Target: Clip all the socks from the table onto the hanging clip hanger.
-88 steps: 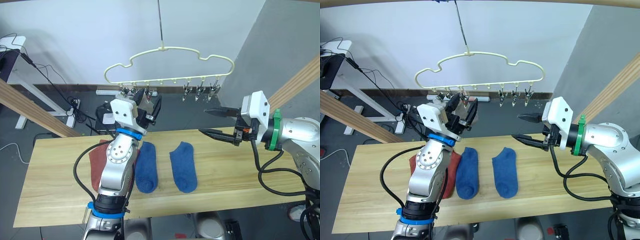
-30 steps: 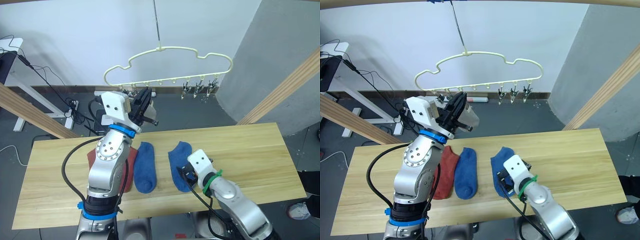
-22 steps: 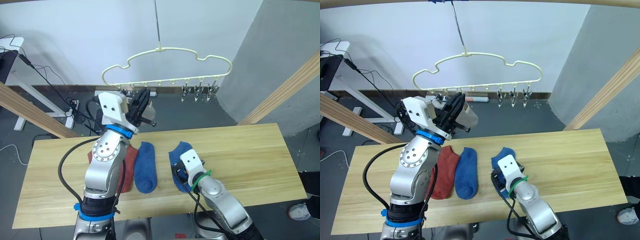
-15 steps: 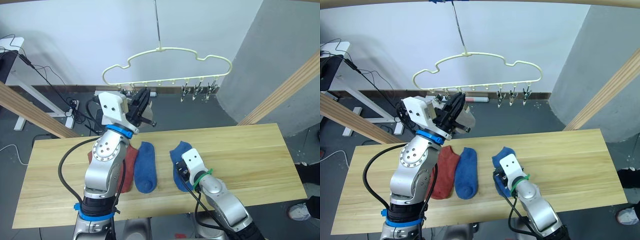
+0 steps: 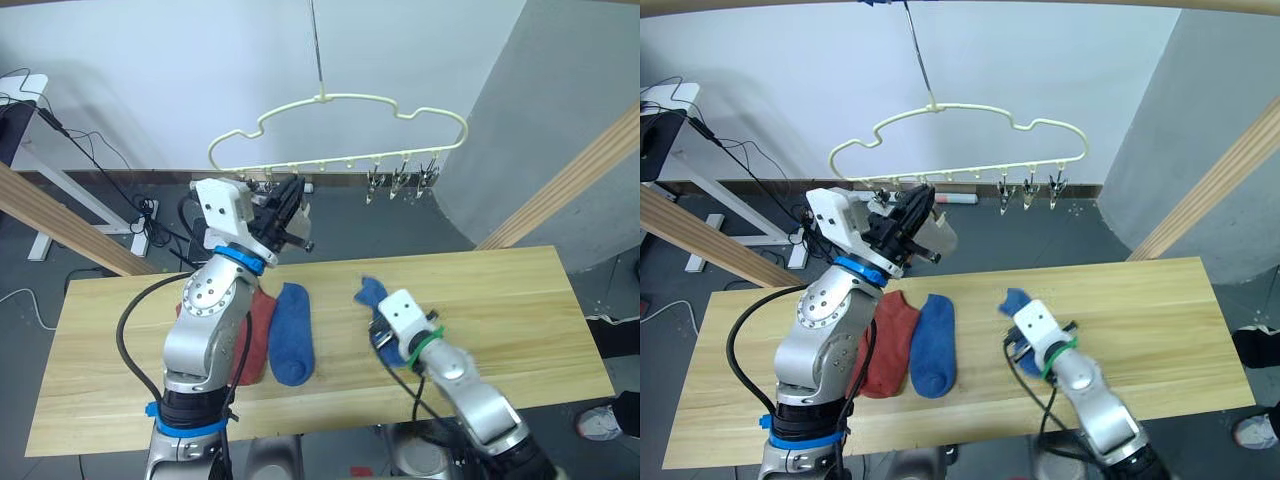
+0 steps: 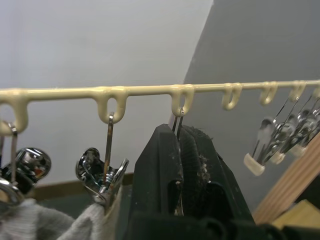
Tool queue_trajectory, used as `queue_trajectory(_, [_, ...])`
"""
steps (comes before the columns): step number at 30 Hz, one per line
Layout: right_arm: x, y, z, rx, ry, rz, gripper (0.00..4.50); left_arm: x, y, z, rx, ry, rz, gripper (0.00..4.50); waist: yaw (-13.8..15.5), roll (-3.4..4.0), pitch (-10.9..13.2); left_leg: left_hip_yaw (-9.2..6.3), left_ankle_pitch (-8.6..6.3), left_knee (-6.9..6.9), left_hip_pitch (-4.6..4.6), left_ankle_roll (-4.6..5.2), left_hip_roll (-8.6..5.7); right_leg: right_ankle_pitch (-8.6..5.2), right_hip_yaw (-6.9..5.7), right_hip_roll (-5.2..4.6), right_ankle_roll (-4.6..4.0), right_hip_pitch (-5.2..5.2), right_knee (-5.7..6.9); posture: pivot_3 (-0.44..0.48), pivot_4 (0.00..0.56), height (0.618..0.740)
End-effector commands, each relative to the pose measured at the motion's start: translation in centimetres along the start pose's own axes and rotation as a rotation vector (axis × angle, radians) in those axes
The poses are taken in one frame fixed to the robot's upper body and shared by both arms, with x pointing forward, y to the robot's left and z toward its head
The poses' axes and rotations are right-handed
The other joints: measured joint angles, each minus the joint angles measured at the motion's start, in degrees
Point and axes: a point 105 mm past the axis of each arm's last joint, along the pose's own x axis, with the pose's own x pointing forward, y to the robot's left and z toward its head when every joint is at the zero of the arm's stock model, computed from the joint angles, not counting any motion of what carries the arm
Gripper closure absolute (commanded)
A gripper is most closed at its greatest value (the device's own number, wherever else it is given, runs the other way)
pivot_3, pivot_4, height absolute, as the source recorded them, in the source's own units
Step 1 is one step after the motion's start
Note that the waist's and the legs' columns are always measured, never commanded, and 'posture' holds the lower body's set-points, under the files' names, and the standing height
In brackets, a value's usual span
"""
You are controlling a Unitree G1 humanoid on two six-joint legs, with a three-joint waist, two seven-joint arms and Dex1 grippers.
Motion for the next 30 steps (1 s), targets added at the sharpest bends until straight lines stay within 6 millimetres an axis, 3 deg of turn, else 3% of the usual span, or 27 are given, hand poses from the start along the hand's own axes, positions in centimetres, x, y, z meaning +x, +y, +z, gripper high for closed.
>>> queue_trajectory(1, [-0.8, -0.2, 4.9, -0.131, -0.239, 0.047, 4.44, 0.0, -0.3, 2.1, -0.085, -0.045, -0.054, 4.5, -0.1, 0.0, 0.0, -0.01, 0.0, -0.02, 0.01, 0.0, 0.04, 0.0, -0.01, 0.06, 0.0, -0.01, 0.0, -0.239, 0.366, 0.74])
queue_trajectory(9, [0.0, 0.3, 9.7, -0.166, -0.447, 0.077, 4.44, 0.5, -1.2, 3.2, -0.246, -0.027, -0.115, 4.5, -0.1, -0.09, 0.1, 0.03, 0.0, 0.01, -0.03, 0.0, 0.11, 0.01, 0.06, -0.08, -0.02, -0.01, -0.02, -0.247, 0.361, 0.74])
queue_trajectory(17, [0.7, 0.8, 10.7, -0.144, -0.497, 0.08, 4.44, 0.8, -1.6, 3.2, -0.265, -0.01, -0.121, 4.5, 0.1, -0.09, 0.1, -0.01, 0.0, 0.02, -0.05, 0.0, 0.11, 0.02, 0.03, -0.12, -0.02, -0.01, -0.04, -0.239, 0.361, 0.74])
queue_trajectory(30, [-0.2, 0.7, 12.0, -0.094, -0.575, 0.061, 4.44, 0.8, -1.3, 2.8, -0.264, -0.003, -0.107, 4.5, 0.0, -0.09, 0.1, -0.02, 0.0, 0.01, -0.05, 0.0, 0.11, 0.02, 0.01, -0.09, -0.03, -0.02, -0.01, -0.246, 0.356, 0.74])
